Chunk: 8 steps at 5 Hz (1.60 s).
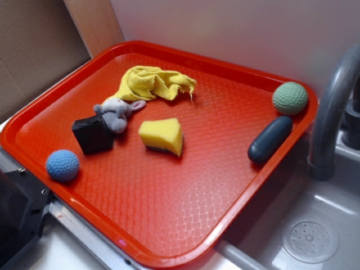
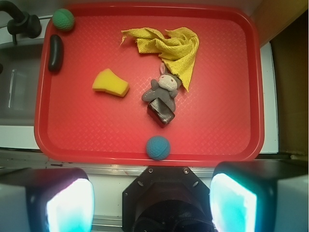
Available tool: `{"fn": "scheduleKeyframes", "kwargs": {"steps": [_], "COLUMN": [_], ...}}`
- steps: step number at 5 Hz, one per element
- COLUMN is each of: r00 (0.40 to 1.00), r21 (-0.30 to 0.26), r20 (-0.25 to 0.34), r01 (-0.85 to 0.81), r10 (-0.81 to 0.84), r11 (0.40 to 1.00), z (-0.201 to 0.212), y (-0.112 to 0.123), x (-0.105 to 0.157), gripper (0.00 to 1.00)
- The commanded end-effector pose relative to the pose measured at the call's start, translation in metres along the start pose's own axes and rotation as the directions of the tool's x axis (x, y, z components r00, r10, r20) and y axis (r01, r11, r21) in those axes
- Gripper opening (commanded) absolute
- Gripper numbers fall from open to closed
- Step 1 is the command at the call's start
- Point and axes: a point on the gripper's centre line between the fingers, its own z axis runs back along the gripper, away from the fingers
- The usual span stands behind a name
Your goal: Grab the plastic pickle.
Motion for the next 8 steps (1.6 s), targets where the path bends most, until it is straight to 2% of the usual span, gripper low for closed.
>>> {"fn": "scheduleKeyframes", "kwargs": {"steps": [1,2,3,4,5,8], "r00": [1.0,0.99,0.99,0.992,0.999,0.999], "r21": [0.0,0.037,-0.001,-0.106,-0.116,-0.116], "r20": [0.0,0.118,0.137,0.082,0.045,0.045], "r01": [0.0,-0.084,-0.029,-0.087,0.007,0.007], "r10": [0.0,0.079,0.029,0.095,-0.002,-0.002], "r11": [1.0,0.996,1.0,0.991,0.993,0.993], "z": [0.0,-0.021,-0.049,-0.079,-0.089,-0.089], "y": [0.0,-0.03,-0.067,-0.096,-0.107,-0.107], "x": [0.0,0.04,0.07,0.086,0.086,0.086], "gripper": [1.0,1.0,1.0,1.0,1.0,1.0]}}
